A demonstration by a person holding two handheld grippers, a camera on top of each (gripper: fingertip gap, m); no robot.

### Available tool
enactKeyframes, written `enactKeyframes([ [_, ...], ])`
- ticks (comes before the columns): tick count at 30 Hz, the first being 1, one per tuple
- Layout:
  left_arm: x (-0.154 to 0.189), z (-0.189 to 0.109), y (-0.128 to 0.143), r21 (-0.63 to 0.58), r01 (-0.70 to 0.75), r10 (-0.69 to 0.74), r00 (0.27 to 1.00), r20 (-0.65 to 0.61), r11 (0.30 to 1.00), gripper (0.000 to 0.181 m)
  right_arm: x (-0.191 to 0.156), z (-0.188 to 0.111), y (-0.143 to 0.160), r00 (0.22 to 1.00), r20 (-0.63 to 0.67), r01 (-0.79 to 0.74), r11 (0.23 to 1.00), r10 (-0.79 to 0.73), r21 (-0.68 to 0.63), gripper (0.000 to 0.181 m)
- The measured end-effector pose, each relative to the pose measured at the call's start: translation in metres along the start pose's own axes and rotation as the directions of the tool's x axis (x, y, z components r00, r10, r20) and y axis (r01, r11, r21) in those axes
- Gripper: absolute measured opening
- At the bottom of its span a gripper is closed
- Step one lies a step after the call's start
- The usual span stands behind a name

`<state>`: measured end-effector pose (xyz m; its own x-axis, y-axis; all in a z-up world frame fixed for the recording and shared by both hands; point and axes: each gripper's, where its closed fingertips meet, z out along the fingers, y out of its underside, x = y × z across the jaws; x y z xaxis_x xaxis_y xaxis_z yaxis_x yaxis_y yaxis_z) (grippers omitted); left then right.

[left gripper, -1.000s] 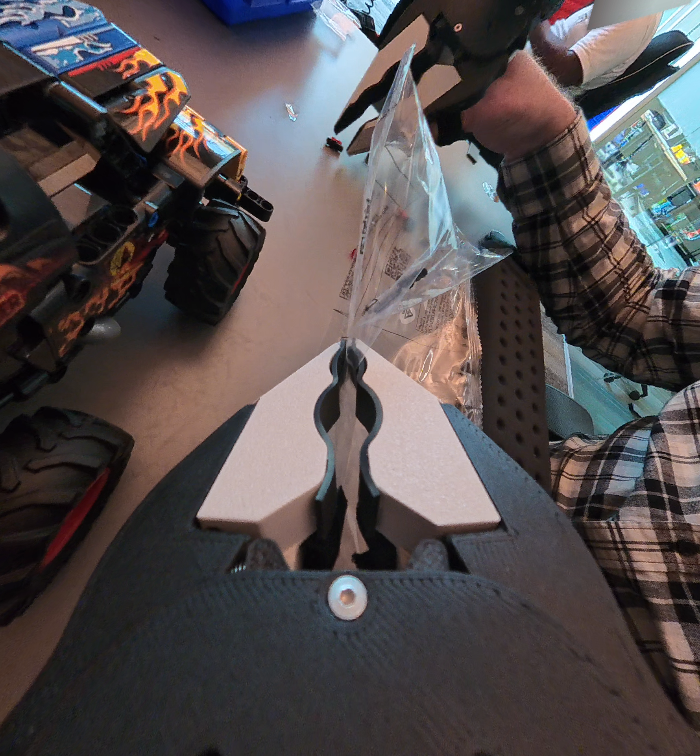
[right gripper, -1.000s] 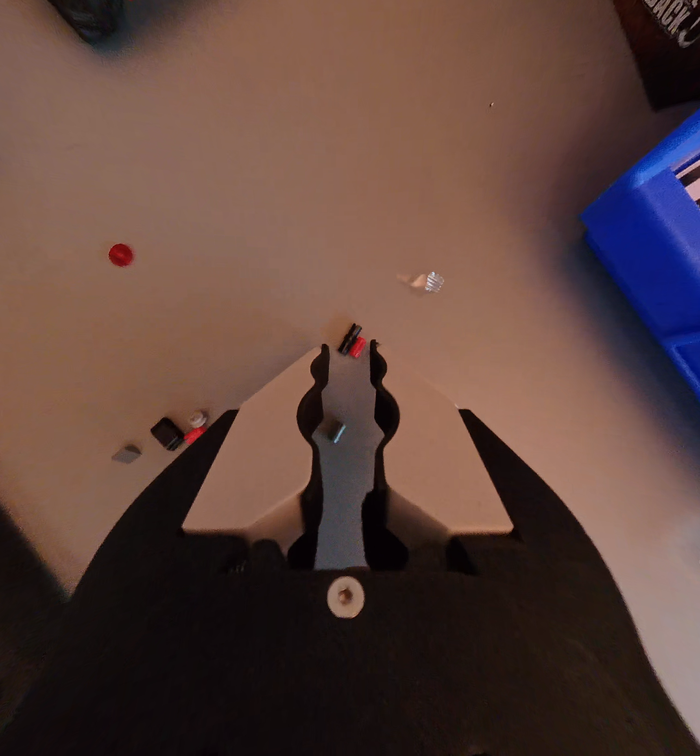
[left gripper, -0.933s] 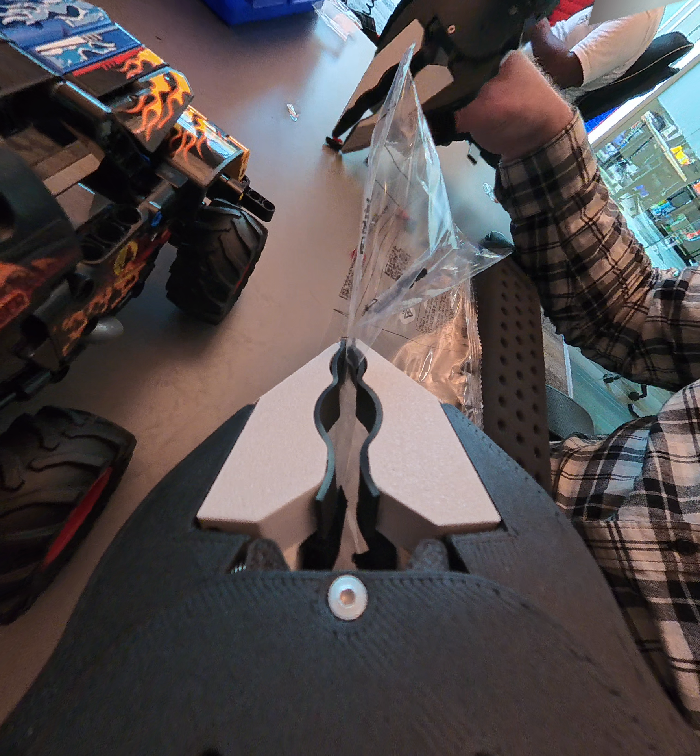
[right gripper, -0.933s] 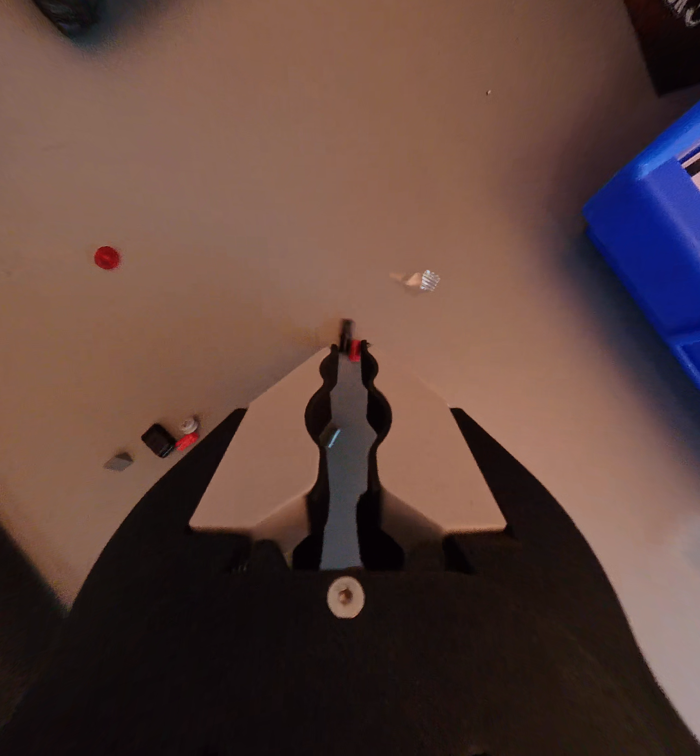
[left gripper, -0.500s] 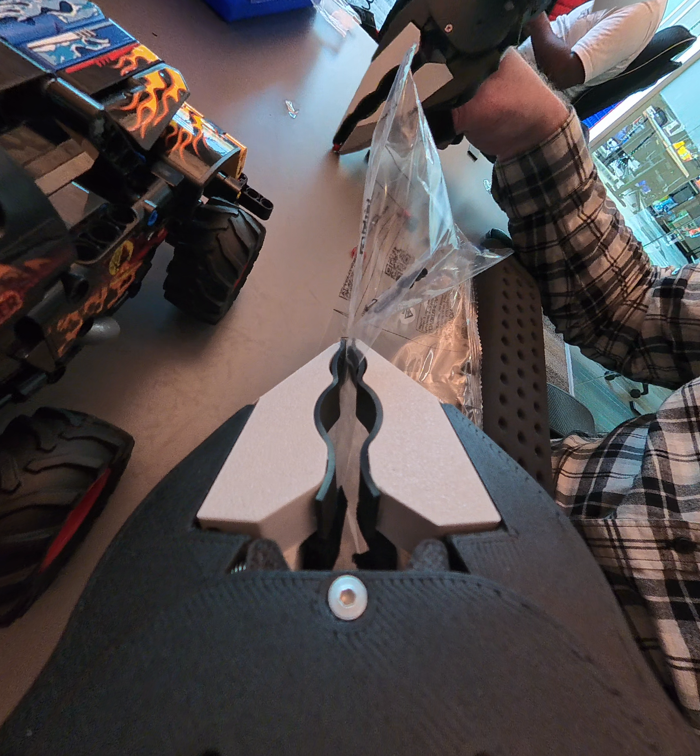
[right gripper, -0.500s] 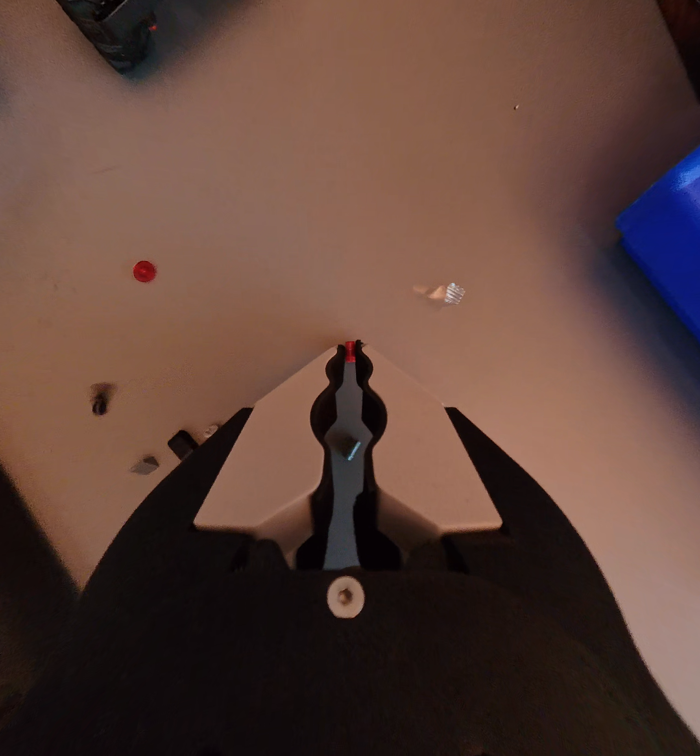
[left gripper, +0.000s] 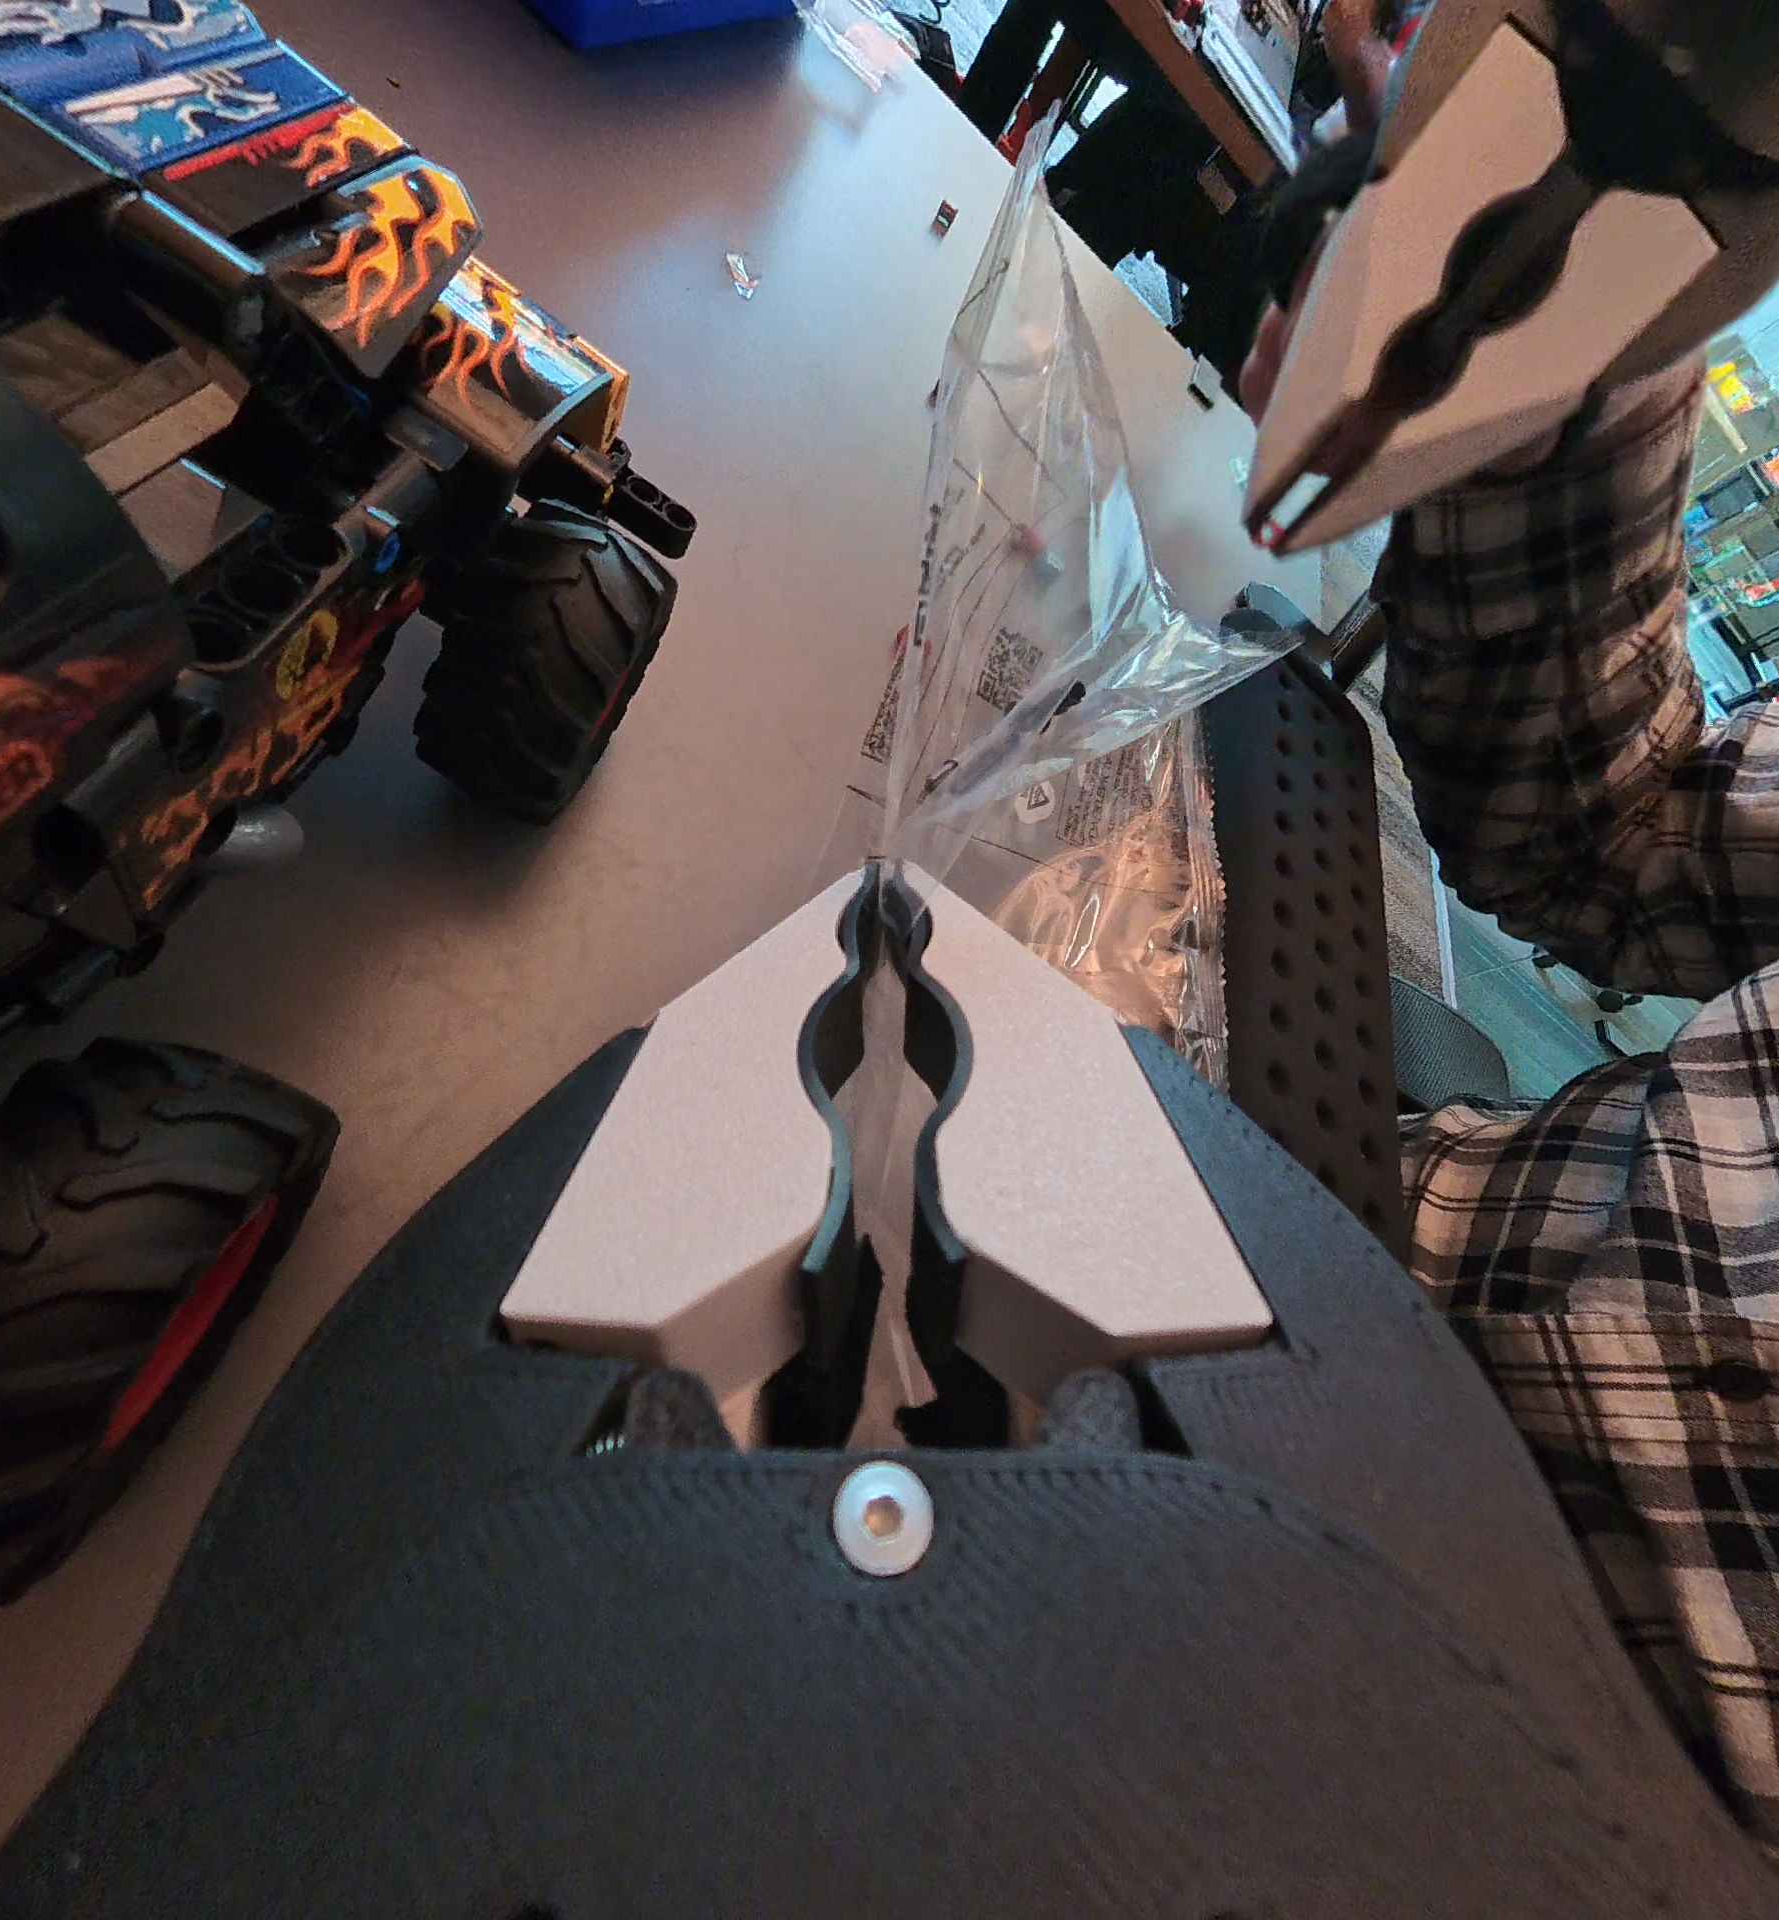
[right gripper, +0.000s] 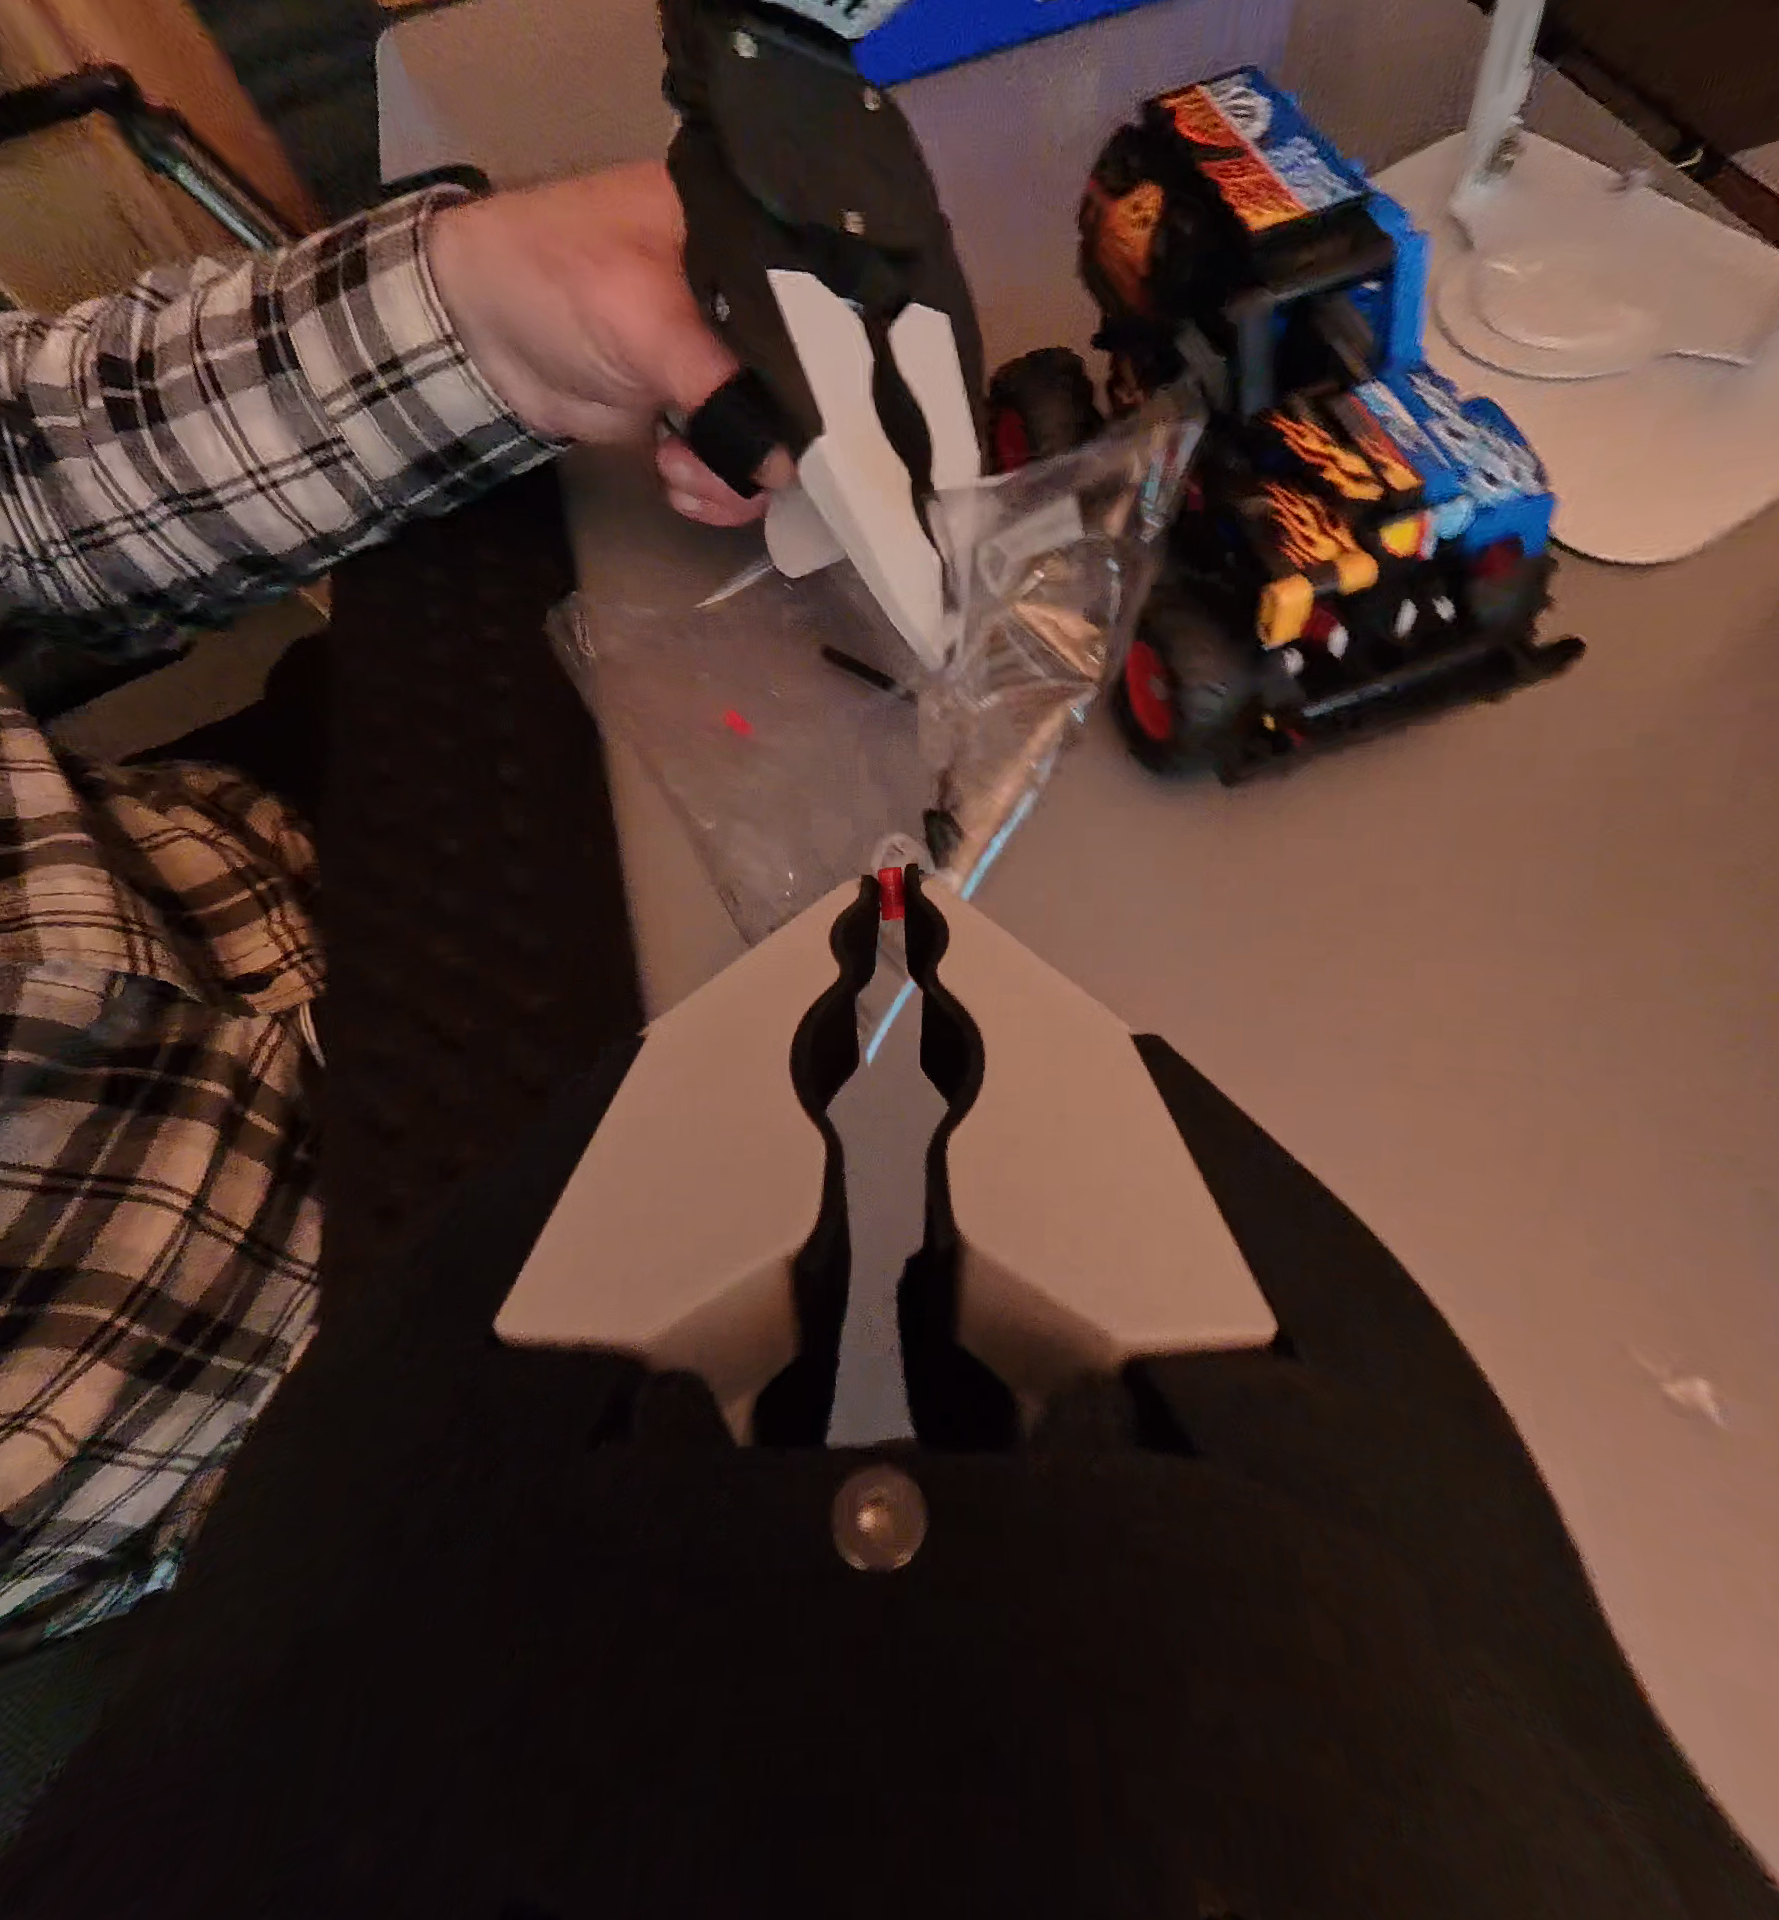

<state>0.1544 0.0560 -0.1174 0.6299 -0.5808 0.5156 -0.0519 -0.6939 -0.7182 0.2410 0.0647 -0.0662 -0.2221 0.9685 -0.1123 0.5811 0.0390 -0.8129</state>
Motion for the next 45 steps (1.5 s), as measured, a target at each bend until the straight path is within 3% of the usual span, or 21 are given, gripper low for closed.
enactKeyframes([
  [3, 0.001, -0.001, 0.0, 0.005, -0.001, 0.001, 1.0, -0.004, 1.0, 0.0, 0.009, 0.018, 0.004, 0.998, -0.067, 0.016, 0.997, -0.021, -0.069, 0.003],
  [6, 0.0, -0.001, 0.0, 0.003, -0.003, 0.003, 1.0, 0.0, 1.0, 0.0, 0.005, 0.026, 0.001, 0.999, -0.036, 0.001, 0.998, -0.004, -0.067, 0.013],
  [11, 0.001, -0.002, -0.001, 0.01, -0.003, 0.003, 1.0, -0.001, 1.0, 0.0, 0.014, 0.001, -0.002, 0.994, -0.107, -0.016, 0.999, 0.012, -0.037, 0.011],
  [15, -0.001, -0.006, -0.003, 0.022, 0.002, -0.002, 1.0, 0.007, 1.0, 0.0, -0.007, -0.006, 0.036, 0.995, -0.089, -0.07, 0.983, 0.055, -0.172, 0.013],
  [20, -0.002, -0.006, -0.003, 0.021, 0.005, -0.005, 1.0, 0.01, 1.0, 0.0, -0.049, 0.022, 0.086, 0.981, -0.056, -0.194, 0.932, 0.186, -0.307, 0.023],
  [22, -0.001, -0.005, -0.002, 0.015, 0.004, -0.004, 1.0, 0.011, 1.0, 0.0, -0.057, 0.03, 0.097, 0.975, -0.084, -0.224, 0.915, 0.208, -0.337, 0.019],
  [25, -0.001, -0.005, -0.002, 0.018, 0.004, -0.004, 1.0, 0.012, 1.0, 0.0, -0.05, 0.027, 0.101, 0.964, -0.173, -0.252, 0.904, 0.203, -0.344, 0.02],
  [28, -0.002, -0.006, -0.003, 0.022, 0.006, -0.006, 1.0, 0.012, 1.0, 0.0, -0.049, 0.031, 0.104, 0.961, -0.184, -0.261, 0.9, 0.208, -0.348, 0.019],
  [45, -0.001, -0.007, -0.004, 0.024, 0.001, -0.001, 1.0, 0.013, 1.0, 0.0, -0.044, 0.031, 0.1, 0.979, -0.105, -0.199, 0.94, 0.176, -0.278, 0.006],
])
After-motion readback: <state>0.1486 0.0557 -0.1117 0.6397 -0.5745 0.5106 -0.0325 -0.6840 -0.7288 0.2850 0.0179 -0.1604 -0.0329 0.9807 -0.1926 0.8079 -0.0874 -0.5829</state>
